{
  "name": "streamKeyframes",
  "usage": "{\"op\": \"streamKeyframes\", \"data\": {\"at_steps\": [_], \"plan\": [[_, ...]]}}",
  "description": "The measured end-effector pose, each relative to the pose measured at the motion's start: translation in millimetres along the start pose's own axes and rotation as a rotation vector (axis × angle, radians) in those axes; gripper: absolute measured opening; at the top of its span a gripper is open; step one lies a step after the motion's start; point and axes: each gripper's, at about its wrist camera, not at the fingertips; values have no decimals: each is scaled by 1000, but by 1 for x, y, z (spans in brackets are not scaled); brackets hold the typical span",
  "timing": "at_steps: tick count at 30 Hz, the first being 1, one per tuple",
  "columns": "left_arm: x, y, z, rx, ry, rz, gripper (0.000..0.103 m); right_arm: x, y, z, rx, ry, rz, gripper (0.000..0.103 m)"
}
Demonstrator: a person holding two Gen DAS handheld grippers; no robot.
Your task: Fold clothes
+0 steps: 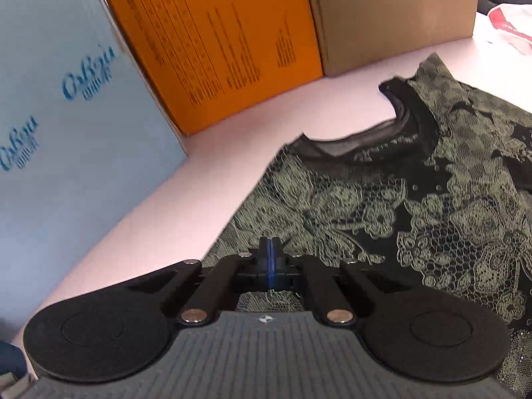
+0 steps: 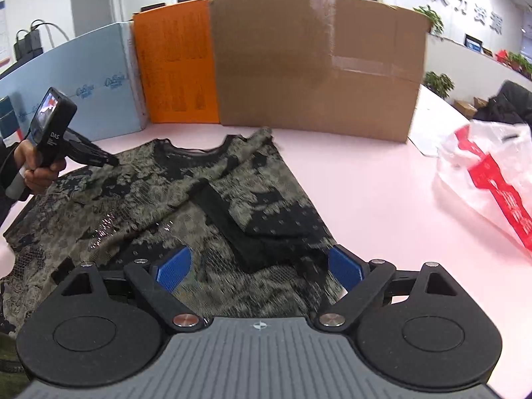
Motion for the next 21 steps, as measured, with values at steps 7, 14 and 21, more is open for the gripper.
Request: {"op": "streamKeyframes", "data": {"at_steps": [7,14,21], "plan": [[22,-13,-1,90,-31,218,0,12,2,9,-4,56,17,90],[70,-11,-24,174,162,169,2,5,7,4,-9,35,10,90],[57,10,-29,63,145,-8,74,6,5,-4,12,39,33,90]]}}
Point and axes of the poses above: each gripper's, at about its wrist camera, not at the fingertips, and y roughly against the way its jaws point, x to its left, z to its top, and after that the axes turned 9 degrees about -y, right-handed
